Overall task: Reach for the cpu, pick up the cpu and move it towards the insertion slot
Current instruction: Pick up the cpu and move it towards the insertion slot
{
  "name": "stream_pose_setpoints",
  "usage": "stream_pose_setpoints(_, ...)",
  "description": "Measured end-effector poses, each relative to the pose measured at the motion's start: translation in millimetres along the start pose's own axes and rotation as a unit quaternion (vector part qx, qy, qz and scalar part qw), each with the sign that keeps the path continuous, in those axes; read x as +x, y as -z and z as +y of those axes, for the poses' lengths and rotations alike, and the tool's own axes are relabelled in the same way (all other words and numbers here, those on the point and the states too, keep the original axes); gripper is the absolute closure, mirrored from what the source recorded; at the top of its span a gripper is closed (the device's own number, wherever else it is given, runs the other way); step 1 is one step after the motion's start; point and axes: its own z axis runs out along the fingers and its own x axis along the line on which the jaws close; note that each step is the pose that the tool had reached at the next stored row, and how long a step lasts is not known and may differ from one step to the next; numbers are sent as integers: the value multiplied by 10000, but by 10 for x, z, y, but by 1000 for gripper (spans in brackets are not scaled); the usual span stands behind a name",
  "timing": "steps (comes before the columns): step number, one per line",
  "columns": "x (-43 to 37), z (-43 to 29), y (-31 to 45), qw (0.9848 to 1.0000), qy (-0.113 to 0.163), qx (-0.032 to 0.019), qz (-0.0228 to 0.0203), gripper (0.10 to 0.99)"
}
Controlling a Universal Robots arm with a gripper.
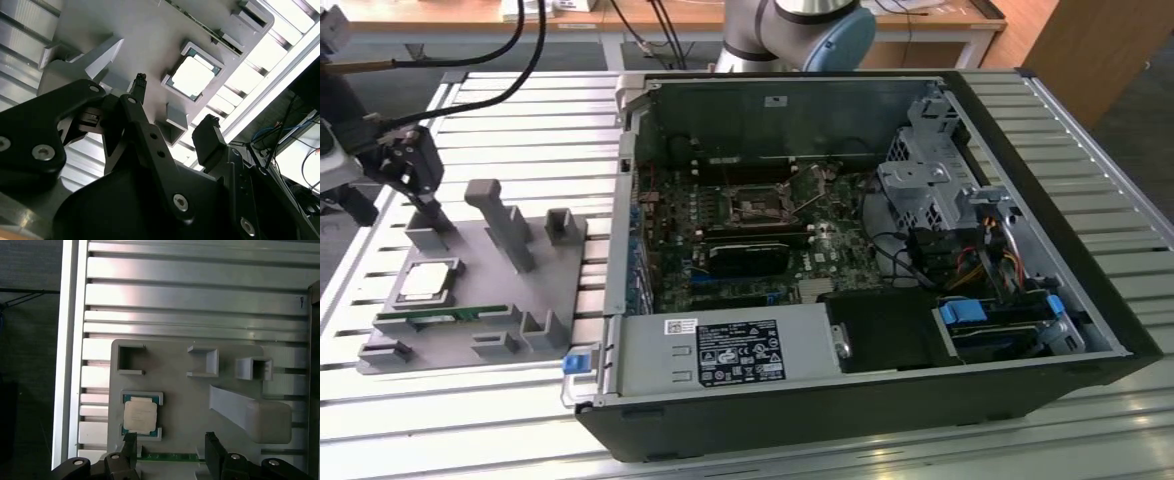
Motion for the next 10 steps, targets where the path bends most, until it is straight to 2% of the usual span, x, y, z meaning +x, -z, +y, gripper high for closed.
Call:
stream_pose_setpoints(4, 15, -1, -38, 10000, 0, 1, 1, 439)
stream_pose_setpoints(10, 81, -1, -69, 10000, 0, 0, -11, 439)
